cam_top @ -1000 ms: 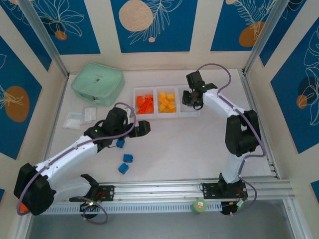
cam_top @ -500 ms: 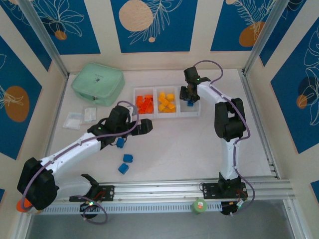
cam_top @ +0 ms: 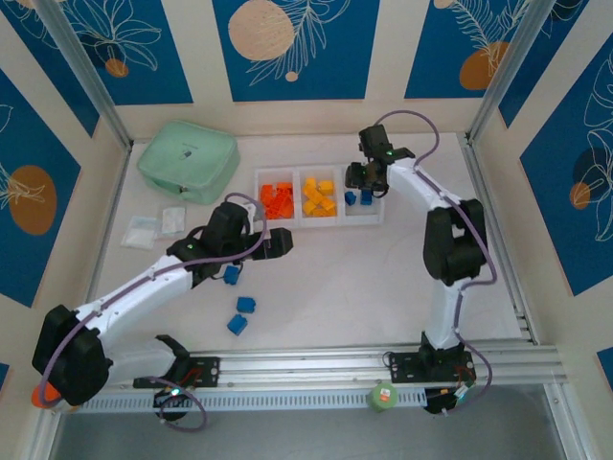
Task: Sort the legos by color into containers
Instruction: Place the lego in the container, then pick up the lego from the middle-left of the table.
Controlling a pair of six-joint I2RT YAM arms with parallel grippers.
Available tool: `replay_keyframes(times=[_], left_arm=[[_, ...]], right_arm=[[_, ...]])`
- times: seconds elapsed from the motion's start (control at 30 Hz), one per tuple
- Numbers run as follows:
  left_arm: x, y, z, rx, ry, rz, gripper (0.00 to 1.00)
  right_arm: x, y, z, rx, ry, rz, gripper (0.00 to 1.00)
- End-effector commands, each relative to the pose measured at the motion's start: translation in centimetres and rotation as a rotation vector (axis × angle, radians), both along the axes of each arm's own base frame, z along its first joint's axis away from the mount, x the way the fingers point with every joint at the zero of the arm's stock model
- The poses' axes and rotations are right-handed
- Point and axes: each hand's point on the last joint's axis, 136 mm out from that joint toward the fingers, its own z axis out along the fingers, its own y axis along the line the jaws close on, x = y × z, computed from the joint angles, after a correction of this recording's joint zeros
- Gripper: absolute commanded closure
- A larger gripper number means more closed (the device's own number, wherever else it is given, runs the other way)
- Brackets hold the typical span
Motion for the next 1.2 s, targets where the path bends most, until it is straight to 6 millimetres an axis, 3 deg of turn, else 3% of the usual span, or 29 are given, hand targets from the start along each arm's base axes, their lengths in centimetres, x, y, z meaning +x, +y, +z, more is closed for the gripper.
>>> replay_keyframes(times=[0.0, 0.2, 0.43, 0.63, 0.9, 1.17], left_arm=[[-0.2, 0.9, 2.0, 0.011, -0.059, 0.010, 0.01], [-1.9, 3.8, 2.2, 0.067, -0.062, 0.060, 0.01], [-4.8, 8.0, 1.9, 0.146, -0.051, 0.130, 0.01], [-7.0, 10.8, 2.0, 0.176, -0.046, 0.185, 0.01], [-9.2, 13.4, 2.6, 0.179, -0.058, 0.246, 0.01], [-10.3, 15.3, 2.5, 0.205, -0.057, 0.300, 0.01]], right_arm=[[-2.6, 1.3, 3.3, 0.061, -0.034, 0.031, 0.47], [-9.0, 5.5, 3.6, 0.124, 0.009, 0.142, 0.43], [-16.1, 14.0, 1.5, 0.155, 0.082, 0.347, 0.37], [-20.0, 21.2, -0.1, 0.241, 0.168, 0.407, 0.33], [-21.4, 29.1, -2.2, 0.276, 0.218, 0.442, 0.27], [-20.3, 32.6, -5.6, 0.192, 0.230, 0.411, 0.20]])
